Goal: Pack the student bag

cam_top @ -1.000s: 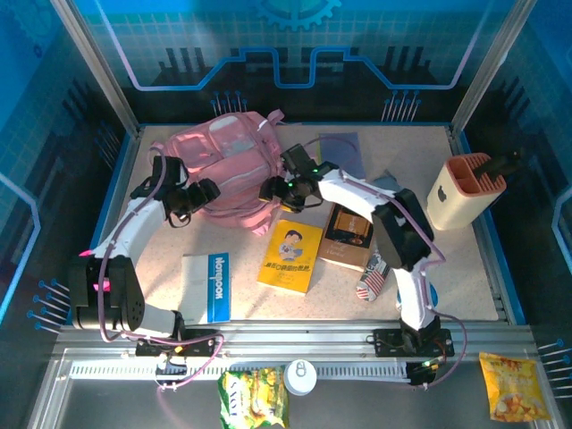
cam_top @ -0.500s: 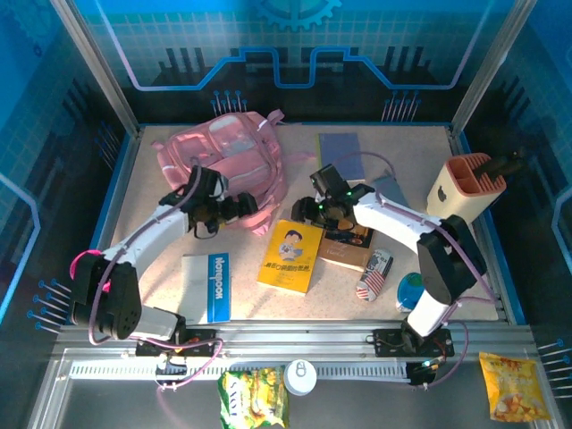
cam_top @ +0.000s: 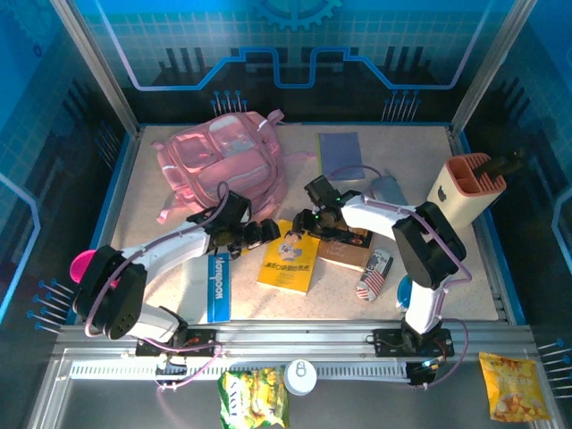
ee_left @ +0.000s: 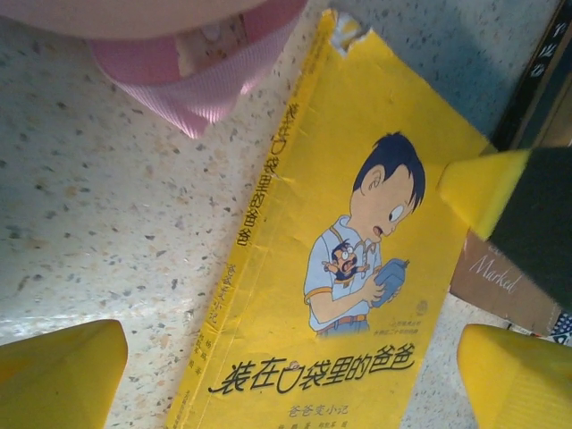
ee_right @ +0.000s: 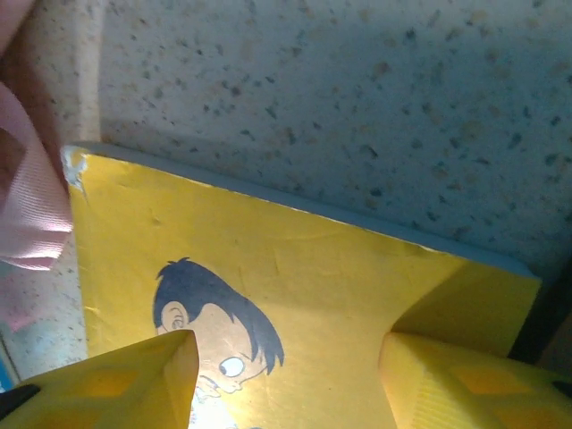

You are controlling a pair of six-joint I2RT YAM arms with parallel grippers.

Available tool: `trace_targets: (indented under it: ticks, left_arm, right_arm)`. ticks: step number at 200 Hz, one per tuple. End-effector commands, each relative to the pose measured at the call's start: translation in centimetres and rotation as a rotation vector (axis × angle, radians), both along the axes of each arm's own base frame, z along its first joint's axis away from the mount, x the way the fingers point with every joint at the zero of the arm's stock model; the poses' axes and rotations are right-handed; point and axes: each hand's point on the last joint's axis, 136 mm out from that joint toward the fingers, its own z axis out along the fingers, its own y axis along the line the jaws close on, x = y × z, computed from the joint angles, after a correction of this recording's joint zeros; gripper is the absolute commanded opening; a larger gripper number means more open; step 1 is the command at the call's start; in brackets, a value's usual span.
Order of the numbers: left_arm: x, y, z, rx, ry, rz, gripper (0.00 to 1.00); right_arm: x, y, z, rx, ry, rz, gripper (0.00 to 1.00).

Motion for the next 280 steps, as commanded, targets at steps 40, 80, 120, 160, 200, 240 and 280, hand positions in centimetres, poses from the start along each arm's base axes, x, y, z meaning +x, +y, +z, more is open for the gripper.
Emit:
trace_targets:
  ticks: [40,80,120,160,200,240,280]
  left_arm:
    - [-1.1,-2.6,-1.7,-0.002,0.079,-0.033,0.92]
    - [-1.4,-3.8,-1.7,-0.026,0.095,-0.035,0.83]
    - [-1.6,-4.4,-2.3,-0.045,0.146,0.005,0.76]
    - [-1.3,-4.5,-2.8,-0.038,0.154,0.020,0.74]
    - [-1.1,-4.6,-3.2,-0.027,0.160,0.006,0.75]
    - [-0.3,-4.9,-2.8,-0.008,0.114,-0.040,0.78]
    - [-0.9,-8.1,-1.6,-0.171,0.109,-0.120,0.66]
  right_arm:
    - [5.1,-0.1,-2.2,-0.047,-0.050,0.050,0.58]
    - [4.8,1.9,1.5,0.098,-0.115,0.121,0.56]
    - [1.2,0.8,2.8,0.141,-0.062,0.128,0.56]
    - [-1.0,0.3,1.1,0.129,-0.003,0.141,0.55]
    - [-1.7,0.1,-0.7,0.112,0.055,0.140,0.55]
    - [-2.8,-2.3,-2.5,-0.016,0.101,0.127,0.54]
    - [-3.5,-5.2,-2.6,-0.148,0.075,0.126,0.54]
